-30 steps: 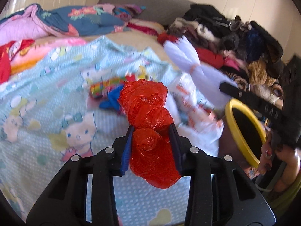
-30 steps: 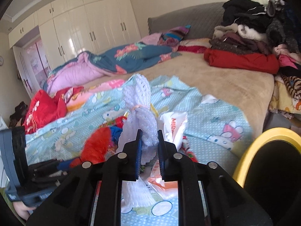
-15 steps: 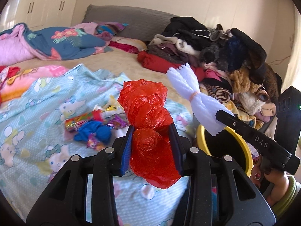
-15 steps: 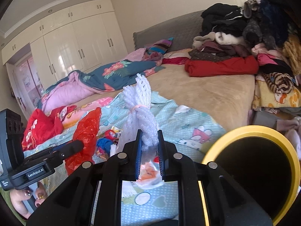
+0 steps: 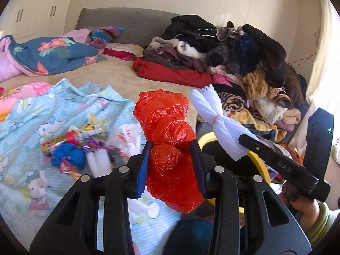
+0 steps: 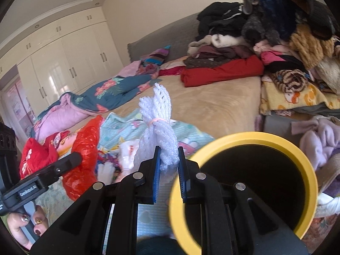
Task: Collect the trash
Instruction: 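Carry both items over the yellow bin and open both tools to drop them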
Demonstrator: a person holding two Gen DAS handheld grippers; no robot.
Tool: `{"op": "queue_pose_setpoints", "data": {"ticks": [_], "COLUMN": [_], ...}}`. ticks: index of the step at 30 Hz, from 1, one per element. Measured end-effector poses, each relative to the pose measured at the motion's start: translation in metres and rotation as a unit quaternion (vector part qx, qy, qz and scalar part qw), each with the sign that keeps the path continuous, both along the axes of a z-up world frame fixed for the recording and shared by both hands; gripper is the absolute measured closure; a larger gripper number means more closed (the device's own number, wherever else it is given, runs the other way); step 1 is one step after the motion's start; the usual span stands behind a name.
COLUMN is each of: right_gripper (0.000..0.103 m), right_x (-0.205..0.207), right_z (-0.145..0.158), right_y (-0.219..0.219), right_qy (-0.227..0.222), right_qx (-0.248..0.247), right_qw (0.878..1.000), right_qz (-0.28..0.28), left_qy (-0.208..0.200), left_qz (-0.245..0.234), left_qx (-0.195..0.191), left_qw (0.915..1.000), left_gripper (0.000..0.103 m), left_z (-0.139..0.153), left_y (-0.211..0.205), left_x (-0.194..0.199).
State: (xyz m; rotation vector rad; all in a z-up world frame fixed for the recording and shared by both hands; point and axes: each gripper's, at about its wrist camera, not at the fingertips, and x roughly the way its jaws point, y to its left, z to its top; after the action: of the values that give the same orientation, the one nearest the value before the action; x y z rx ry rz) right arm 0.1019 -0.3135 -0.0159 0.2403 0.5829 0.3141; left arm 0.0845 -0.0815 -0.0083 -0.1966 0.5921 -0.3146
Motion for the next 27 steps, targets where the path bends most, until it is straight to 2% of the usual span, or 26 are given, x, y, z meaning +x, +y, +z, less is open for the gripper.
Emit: {"op": "queue_pose_setpoints", "data": {"ticks": [8,27], "right_gripper": [0.088,0.088], "right_x": [0.001,0.001], "right_z": [-0.010,-0.035], "right_y": [-0.039,-0.091], "right_qy": [0.016,0.068], "right_qx": [0.005,0.022], "right_qw": [0.999,0.992], "right_qz": [-0.041,-0.106], "left_qy": [0.003,0.021], "left_qz": [-0.030,-0.089], "left_qx": [0.007,0.019], "left_qw": [0.9995,0.9956], "left_gripper": [0.073,0.073], "left_z": [-0.002,-0.019], "left_y": [-0.030,-0.090], "left_x": [0.000,0.012]}}
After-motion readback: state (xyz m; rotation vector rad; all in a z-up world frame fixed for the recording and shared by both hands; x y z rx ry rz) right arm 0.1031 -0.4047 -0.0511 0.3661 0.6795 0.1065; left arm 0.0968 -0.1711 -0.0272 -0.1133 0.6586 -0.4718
